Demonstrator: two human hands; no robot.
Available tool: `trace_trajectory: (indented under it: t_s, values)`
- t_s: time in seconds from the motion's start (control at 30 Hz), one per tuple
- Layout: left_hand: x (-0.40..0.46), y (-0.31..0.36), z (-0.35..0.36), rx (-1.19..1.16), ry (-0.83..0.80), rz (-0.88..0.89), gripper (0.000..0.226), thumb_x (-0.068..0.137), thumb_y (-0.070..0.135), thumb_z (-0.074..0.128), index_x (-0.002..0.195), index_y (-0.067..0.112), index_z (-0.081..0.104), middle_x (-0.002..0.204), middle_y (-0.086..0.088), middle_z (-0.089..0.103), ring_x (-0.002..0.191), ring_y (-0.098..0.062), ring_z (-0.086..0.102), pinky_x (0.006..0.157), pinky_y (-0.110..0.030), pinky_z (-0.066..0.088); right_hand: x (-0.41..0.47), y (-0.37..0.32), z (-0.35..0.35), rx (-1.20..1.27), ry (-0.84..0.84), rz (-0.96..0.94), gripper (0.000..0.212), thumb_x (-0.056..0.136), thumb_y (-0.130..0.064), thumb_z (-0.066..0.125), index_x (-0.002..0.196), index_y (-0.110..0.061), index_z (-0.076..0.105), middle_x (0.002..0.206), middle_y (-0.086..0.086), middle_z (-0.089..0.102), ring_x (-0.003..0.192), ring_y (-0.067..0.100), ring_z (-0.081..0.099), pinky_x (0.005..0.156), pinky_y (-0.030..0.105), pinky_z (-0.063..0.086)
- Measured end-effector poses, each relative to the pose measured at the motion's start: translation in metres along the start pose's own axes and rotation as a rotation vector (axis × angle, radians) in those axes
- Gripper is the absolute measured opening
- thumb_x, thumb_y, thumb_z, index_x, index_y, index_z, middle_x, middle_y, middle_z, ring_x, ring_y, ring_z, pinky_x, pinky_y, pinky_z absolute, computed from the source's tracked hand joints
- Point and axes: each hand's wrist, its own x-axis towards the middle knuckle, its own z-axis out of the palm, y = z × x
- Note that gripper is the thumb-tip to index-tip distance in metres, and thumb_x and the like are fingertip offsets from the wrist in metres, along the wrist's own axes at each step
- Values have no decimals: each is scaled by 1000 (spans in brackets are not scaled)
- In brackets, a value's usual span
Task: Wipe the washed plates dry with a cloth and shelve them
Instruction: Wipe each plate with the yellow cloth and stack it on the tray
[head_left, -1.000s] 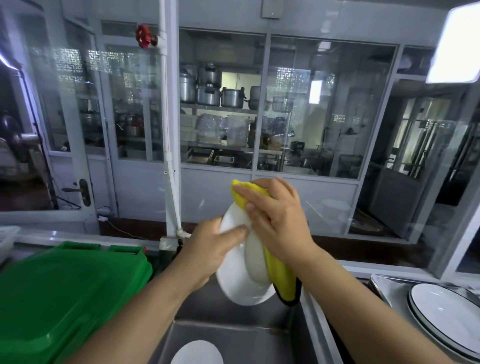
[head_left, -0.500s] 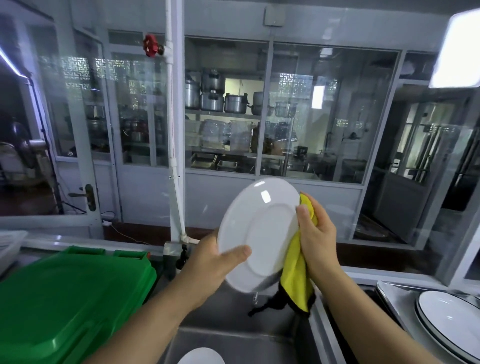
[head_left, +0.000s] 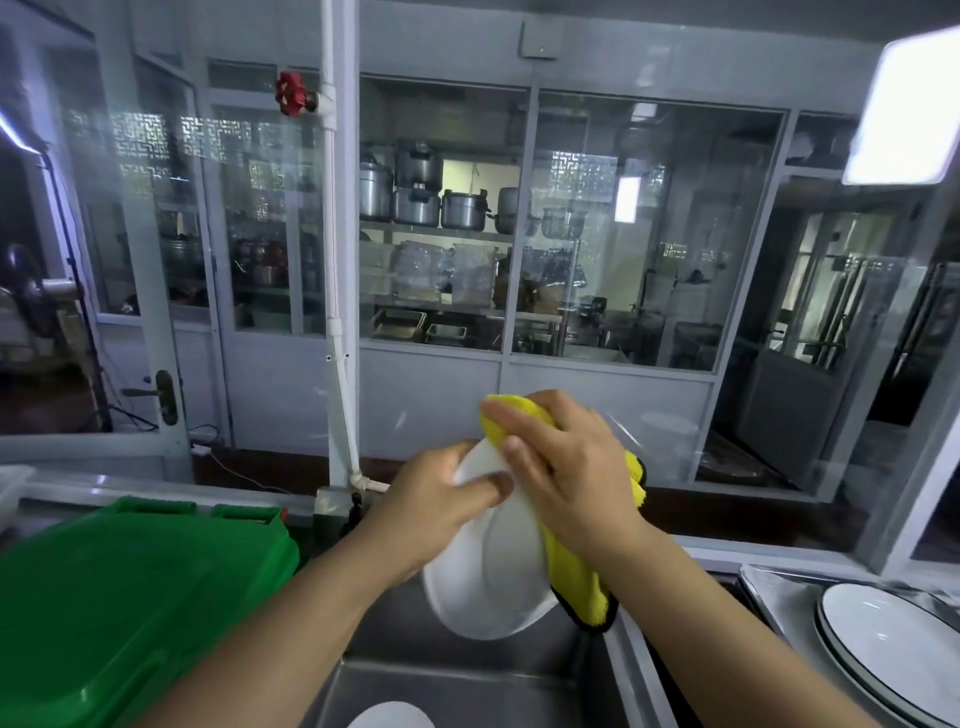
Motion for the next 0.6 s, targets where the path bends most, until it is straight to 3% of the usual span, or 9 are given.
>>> trace_trajectory:
  t_s: [0.1, 0.2, 0.27, 0.33, 0.4, 0.5, 0.6]
  values:
    - [-2, 2, 2, -6, 30, 23, 11, 81, 25, 66, 92, 24, 70, 90, -3, 74, 86, -21, 70, 82, -41, 53, 8, -2, -1, 35, -3, -30, 38, 100, -47, 35, 121, -30, 61, 97, 1, 56, 83, 21, 58, 70, 37, 47]
    - [-8, 9, -5, 14, 89, 79, 23, 73, 36, 63, 91, 23, 70, 86, 2, 74, 82, -18, 70, 77, -40, 54, 7, 6, -4, 240, 82, 190, 31, 96, -48, 39, 119, -44, 59, 89, -9, 50, 80, 2, 53, 72, 18, 42]
    - [-10, 14, -11, 25, 151, 102, 21, 74, 39, 64, 90, 25, 69, 84, 7, 73, 78, -14, 69, 70, -35, 54, 5, 9, -2, 399, 169, 382, 27, 97, -43, 40, 119, -45, 55, 94, -10, 53, 87, -5, 53, 79, 10, 37]
    - [-10, 20, -13, 25, 207, 146, 15, 79, 41, 66, 88, 28, 67, 83, 11, 72, 76, -9, 68, 64, -28, 52, 1, 10, 6, 532, 224, 561, 26, 101, -38, 41, 123, -48, 50, 109, -14, 55, 101, -11, 51, 95, 21, 39]
    - [-11, 22, -12, -39, 254, 191, 17, 79, 45, 69, 88, 31, 66, 86, 12, 72, 80, -9, 67, 63, -24, 52, -5, 9, 17, 653, 245, 669, 32, 97, -51, 41, 128, -50, 48, 126, -14, 54, 118, -4, 50, 105, 38, 40]
    - [-12, 16, -7, -136, 298, 216, 18, 77, 44, 70, 92, 35, 66, 93, 12, 71, 88, -9, 66, 66, -21, 53, -7, 1, 24, 785, 261, 776, 53, 84, -69, 50, 132, -47, 48, 132, -10, 56, 123, 14, 53, 103, 50, 43]
    - [-10, 6, -14, -180, 202, 155, 27, 67, 44, 69, 94, 43, 67, 99, 8, 71, 95, -14, 66, 74, -29, 55, -3, 4, 14, 868, 309, 823, 46, 84, -42, 65, 128, -32, 56, 116, -4, 66, 107, 18, 63, 95, 49, 51]
